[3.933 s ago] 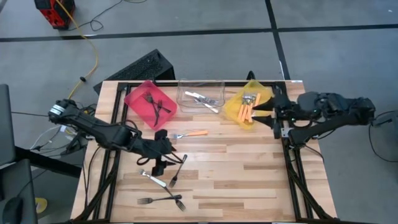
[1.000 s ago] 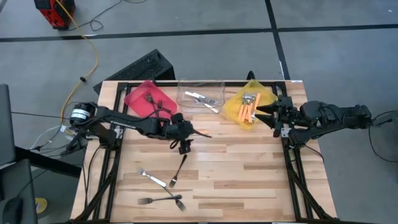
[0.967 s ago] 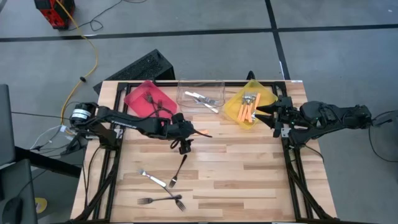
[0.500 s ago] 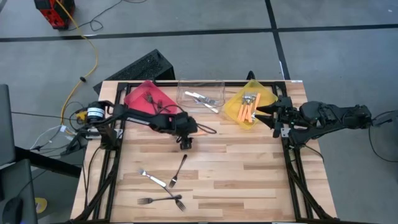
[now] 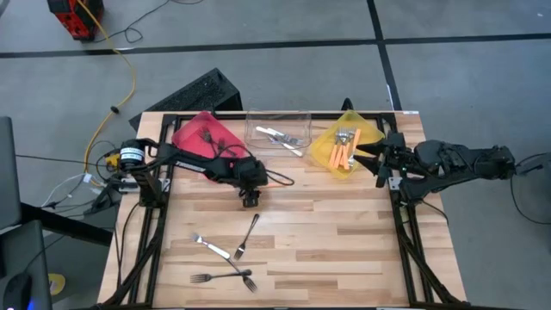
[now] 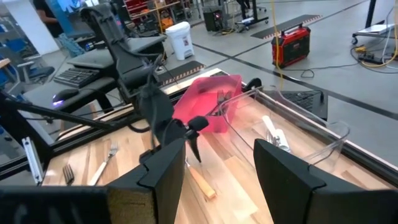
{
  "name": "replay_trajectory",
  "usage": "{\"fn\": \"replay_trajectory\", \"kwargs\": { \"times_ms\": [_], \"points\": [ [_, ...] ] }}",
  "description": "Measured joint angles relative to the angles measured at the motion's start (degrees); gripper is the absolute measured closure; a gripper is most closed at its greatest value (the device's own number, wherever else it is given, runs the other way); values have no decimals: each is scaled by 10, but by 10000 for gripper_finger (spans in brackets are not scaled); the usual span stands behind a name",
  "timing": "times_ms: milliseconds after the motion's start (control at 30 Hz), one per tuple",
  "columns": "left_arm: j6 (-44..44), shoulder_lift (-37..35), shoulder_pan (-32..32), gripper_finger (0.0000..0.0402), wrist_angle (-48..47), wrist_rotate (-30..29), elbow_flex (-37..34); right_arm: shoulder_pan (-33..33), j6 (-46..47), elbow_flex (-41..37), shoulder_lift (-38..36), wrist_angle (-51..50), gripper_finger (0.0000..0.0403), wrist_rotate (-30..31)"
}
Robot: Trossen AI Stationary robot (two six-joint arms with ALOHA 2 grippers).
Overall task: Sort silverware by color (type)
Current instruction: Put the orange fork into the yellow bin
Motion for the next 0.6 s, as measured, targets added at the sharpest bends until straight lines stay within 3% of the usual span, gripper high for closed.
{"fn": "replay_trajectory", "kwargs": {
  "times_ms": [167,267,600],
  "points": [
    [-6,-3,-2,172,18,-13,-19,-6,0,0,0,0,186,0],
    [-6,-3,-5,197,18,-7,-19,-10,0,0,0,0,186,0],
    [-7,7,-3,377,-13,21,-19,-18,21,0,0,4,186,0]
  ]
}}
